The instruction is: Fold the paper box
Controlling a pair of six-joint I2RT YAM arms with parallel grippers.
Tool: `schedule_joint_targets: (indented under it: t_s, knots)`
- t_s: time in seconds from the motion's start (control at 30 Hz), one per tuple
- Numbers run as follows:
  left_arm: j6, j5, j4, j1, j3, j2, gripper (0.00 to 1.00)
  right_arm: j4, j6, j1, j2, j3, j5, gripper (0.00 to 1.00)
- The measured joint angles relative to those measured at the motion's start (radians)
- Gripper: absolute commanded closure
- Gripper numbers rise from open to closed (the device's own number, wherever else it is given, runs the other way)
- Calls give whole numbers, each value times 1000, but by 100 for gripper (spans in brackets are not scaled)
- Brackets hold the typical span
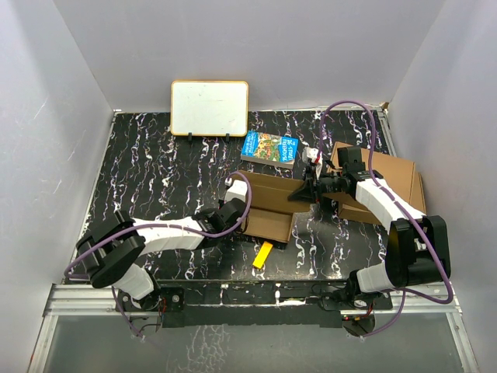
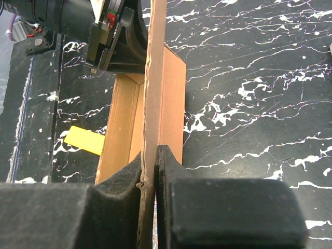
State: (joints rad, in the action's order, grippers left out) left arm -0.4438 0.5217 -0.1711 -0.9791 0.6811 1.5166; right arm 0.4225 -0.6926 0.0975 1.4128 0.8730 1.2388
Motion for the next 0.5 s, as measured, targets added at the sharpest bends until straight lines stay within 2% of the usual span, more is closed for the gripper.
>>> schedule_joint_targets:
  t_s: [0.07, 0.3, 0.33, 0.5]
  knots:
    - [-2, 3, -3, -2, 0, 1, 99, 0, 2, 1, 0, 0, -1, 92]
    - [10, 51, -3, -13, 6, 2, 100, 1, 8, 2, 0, 0, -2, 92]
    - [13, 56, -3, -14, 7, 4, 99, 0, 8, 2, 0, 0, -2, 92]
    - [24, 66, 0, -16, 13, 8, 78, 0, 10, 2, 0, 0, -2, 92]
